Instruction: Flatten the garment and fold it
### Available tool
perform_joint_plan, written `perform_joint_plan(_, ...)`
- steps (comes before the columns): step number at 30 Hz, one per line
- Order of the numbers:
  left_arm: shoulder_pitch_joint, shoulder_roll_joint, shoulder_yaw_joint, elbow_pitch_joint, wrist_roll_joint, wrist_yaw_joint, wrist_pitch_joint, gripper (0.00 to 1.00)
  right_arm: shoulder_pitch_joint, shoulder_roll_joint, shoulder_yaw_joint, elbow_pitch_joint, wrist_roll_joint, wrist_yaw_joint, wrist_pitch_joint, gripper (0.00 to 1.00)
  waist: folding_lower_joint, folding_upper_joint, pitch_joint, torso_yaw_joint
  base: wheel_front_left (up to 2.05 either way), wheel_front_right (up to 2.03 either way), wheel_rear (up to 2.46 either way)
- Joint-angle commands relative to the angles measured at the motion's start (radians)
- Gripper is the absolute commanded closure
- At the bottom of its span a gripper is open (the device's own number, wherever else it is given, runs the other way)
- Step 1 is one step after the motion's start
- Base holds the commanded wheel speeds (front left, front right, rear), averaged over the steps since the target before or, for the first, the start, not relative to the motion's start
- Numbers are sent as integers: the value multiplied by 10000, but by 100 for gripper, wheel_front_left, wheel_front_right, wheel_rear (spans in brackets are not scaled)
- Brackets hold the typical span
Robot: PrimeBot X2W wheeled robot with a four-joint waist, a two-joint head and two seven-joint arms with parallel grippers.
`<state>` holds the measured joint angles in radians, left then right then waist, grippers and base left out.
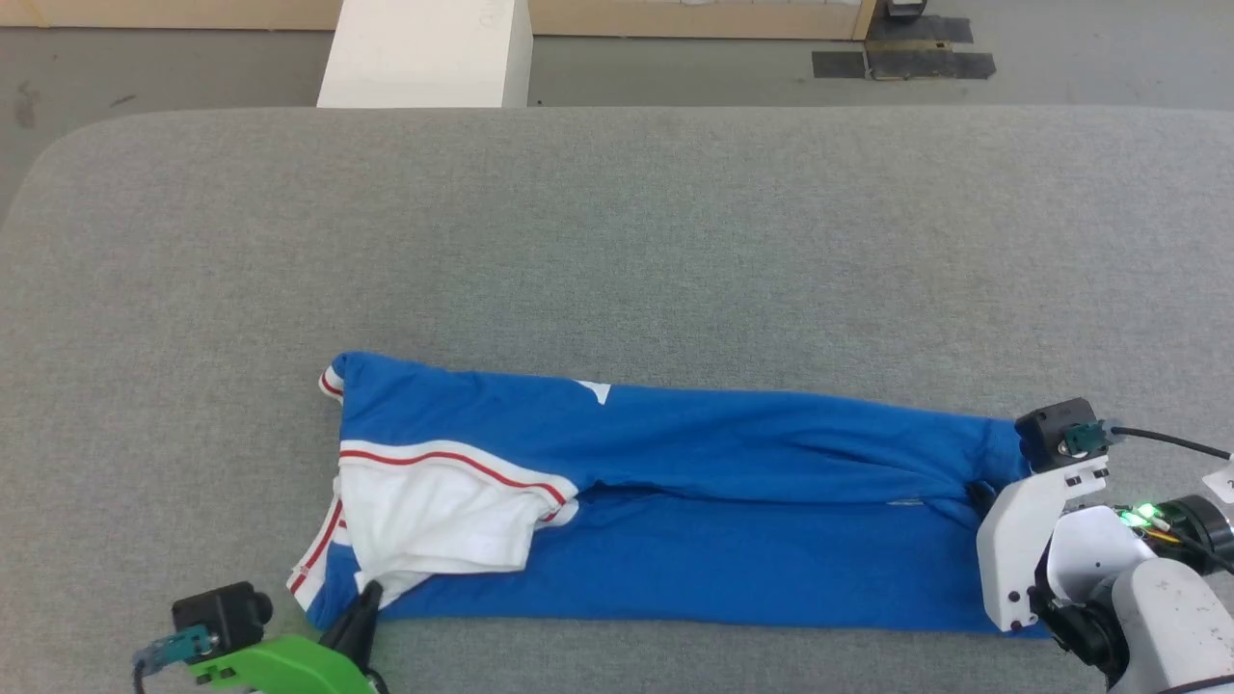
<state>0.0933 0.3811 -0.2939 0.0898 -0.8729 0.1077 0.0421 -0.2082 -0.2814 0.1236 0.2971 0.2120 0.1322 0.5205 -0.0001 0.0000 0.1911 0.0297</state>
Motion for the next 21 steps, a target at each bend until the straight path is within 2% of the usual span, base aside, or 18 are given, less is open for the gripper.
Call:
perform_joint_plan(1,-224,-94,-70,169,79,-97,-29,67,96,134,-42,225,24,-15,127,79,1,0,-69,25,0,0,0)
perform_joint_plan(2,-285,-149,-121,281,77,-163,-58,6,148,191,-141,213,45,-15,84,18,1,0,-136,40,0,0,0)
perform_joint_plan(3,-321,-186,-151,344,75,-219,-96,0,213,250,-267,181,73,-15,42,0,1,0,-195,51,0,0,0)
perform_joint_plan(6,-417,-214,-246,437,227,-383,-348,0,575,529,-833,-157,186,-15,-170,0,1,0,-405,114,0,0,0)
perform_joint_plan(8,-487,-210,-319,383,537,-546,-856,0,1139,916,-1505,-825,205,-15,-554,0,1,0,-614,223,0,0,0)
perform_joint_plan(16,-1184,-278,-249,453,1727,-294,-2441,0,2312,2144,-2871,-2291,-206,-15,-2042,0,1,0,-948,279,0,0,0)
perform_joint_plan(21,-1921,-274,-284,798,2726,-263,-2910,0,2342,2301,-3404,-2162,-104,-15,-2849,0,1,0,-1078,270,0,0,0)
